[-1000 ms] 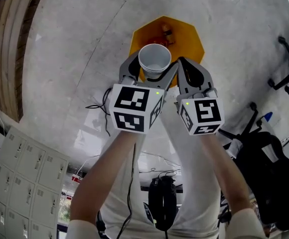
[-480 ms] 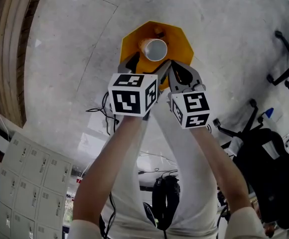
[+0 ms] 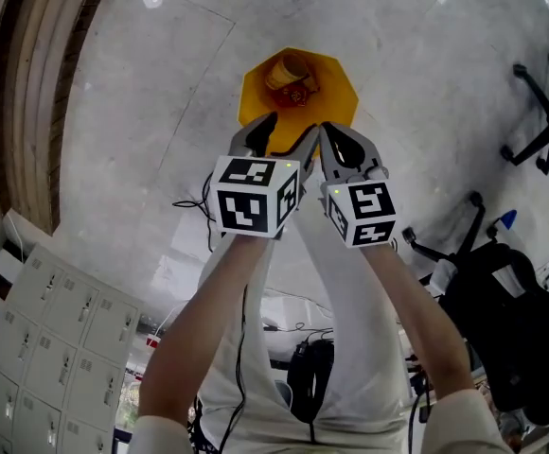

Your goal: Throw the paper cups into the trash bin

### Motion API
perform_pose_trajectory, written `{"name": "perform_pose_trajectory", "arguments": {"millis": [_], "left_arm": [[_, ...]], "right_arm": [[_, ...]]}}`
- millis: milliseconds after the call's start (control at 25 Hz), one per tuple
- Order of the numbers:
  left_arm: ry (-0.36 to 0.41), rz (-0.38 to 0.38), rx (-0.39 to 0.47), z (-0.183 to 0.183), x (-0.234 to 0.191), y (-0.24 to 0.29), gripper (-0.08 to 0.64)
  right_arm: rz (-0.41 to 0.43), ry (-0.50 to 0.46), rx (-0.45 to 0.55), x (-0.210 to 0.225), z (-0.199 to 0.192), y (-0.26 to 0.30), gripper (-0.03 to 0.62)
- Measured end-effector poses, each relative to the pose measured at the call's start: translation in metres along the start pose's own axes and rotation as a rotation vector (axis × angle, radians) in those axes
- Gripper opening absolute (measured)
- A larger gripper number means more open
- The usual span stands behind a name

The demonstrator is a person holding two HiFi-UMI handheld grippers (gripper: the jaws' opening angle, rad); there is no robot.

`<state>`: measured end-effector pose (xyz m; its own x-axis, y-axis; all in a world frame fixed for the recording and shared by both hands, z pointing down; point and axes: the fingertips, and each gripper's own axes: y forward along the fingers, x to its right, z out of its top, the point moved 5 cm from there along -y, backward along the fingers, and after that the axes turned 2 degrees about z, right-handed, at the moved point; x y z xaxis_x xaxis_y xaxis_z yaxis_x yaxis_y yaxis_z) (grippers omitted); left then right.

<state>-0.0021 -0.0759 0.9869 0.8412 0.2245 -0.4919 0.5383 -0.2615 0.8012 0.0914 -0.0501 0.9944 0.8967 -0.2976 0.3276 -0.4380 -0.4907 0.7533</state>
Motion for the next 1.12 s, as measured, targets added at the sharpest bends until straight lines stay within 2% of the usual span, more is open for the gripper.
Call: {"name": "perform_pose_trajectory", "arguments": {"millis": [120,320,400,480,680,800,920,1120], "left_arm": [[0.016,0.014,0.049,0.019,0.028,-0.045,0.129],[0.025,0.029,0.096,0.053,0.075,-0.127,0.006],[-0.001,0.001,0.109,0.064,0.098,-0.162,0.006],[0.006,-0.022,0.149,0.082,0.122,-0.200,0.006],[0.052,-0.068,0.236,0.115,0.185,-0.305,0.006],[0.086,-0.095,0.302,0.132,0.223,-0.367,0.006],[0.130,-0.098,0.375,0.142,0.256,-0.427,0.006],[0.199,-0.090,0.535,0.166,0.293,-0.502,0.006]], "right_arm": [[-0.003,0.016,0.043,-0.009,0.032,-0.035,0.008],[0.028,-0.019,0.131,-0.038,0.104,-0.105,0.008],[0.035,-0.035,0.157,-0.049,0.131,-0.140,0.008],[0.039,-0.053,0.182,-0.059,0.160,-0.174,0.008],[0.070,-0.149,0.233,-0.090,0.229,-0.269,0.008],[0.093,-0.172,0.260,-0.112,0.265,-0.323,0.008],[0.127,-0.187,0.285,-0.145,0.288,-0.370,0.008],[0.161,-0.216,0.388,-0.193,0.332,-0.434,0.008]]}}
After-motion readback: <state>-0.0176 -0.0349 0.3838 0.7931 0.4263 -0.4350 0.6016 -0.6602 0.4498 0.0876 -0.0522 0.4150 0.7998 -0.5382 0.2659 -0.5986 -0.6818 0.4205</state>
